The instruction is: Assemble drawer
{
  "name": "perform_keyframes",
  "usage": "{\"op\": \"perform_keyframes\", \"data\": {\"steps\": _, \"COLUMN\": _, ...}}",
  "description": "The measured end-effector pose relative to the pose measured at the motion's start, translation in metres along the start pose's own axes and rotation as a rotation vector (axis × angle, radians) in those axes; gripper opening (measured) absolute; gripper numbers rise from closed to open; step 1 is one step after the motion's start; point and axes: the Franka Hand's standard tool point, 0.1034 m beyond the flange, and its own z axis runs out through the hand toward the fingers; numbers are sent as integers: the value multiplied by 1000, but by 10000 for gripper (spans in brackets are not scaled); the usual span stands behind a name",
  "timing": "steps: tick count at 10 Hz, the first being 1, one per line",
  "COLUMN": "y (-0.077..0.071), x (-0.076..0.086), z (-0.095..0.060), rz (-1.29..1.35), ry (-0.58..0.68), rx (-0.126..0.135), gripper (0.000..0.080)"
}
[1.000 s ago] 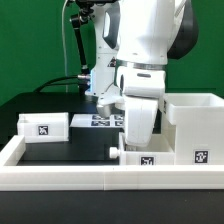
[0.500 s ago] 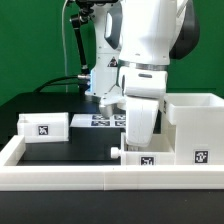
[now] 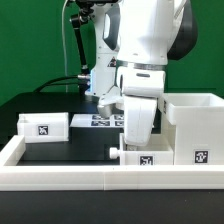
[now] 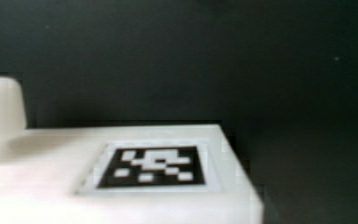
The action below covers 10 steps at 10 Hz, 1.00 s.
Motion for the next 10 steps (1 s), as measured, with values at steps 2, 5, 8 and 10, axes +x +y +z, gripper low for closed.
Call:
{"op": "perform_keyframes", "data": {"steps": 2, "y": 0, "x": -1, "z": -1, "rz": -25, "ry": -23, "rx": 28, "gripper": 41}}
{"op": "perform_keyframes", "data": {"steps": 5, "y": 0, "x": -3, "z": -2, "rz": -32, "ry": -36, "rx": 55, "gripper": 42}}
{"op": "perform_keyframes", "data": {"steps": 8, "y": 0, "x": -4, "z": -2, "rz": -32, "ry": -36, "rx": 55, "gripper": 42}}
{"op": "perform_keyframes", "data": {"steps": 10, "y": 3, "x": 0, "z": -4, "rz": -27, "ry": -36, "rx": 54, "gripper": 42}}
